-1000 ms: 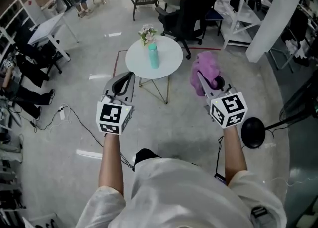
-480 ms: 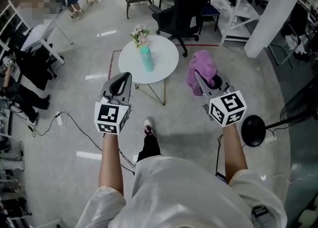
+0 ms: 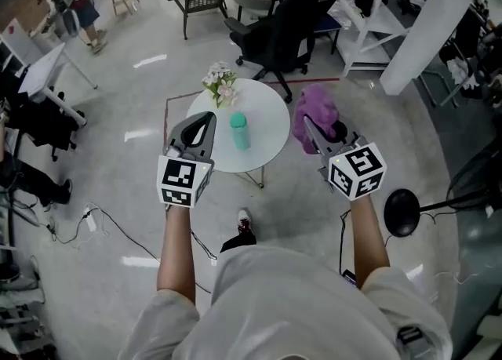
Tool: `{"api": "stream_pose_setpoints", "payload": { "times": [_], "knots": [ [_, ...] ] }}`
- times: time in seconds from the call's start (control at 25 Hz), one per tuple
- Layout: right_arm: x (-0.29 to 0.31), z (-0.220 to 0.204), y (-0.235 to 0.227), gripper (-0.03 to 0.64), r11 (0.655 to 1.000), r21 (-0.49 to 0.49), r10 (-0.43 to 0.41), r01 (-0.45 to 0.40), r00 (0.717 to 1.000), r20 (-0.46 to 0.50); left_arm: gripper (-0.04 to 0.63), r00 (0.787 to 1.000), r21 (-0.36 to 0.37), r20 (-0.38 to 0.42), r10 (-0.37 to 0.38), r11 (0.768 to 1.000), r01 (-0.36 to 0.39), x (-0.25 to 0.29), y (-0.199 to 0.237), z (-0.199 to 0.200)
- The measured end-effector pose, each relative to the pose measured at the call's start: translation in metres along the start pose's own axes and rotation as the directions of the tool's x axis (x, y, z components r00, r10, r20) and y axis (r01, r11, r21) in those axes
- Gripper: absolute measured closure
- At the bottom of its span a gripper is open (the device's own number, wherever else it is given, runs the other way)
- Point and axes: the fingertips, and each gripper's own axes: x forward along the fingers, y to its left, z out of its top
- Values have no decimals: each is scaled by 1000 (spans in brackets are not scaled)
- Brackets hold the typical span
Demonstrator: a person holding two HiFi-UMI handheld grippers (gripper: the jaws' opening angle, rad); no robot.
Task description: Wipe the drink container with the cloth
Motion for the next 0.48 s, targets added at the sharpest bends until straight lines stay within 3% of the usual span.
{"api": "stream_pose_setpoints", "payload": {
  "times": [0.28,0.4,0.48],
  "knots": [
    [94,-11,-12,514,999,32,-30,33,996,-89,578,993,-54,-38,-108,993,106,69,53,-44],
    [118,-19,-19,512,998,65,-20,27,993,-117,570,981,-111,-29,-193,976,189,92,52,-55],
    [129,-30,-25,512,996,89,7,5,991,-137,480,971,-128,-35,-238,964,232,104,43,-64]
  ]
}}
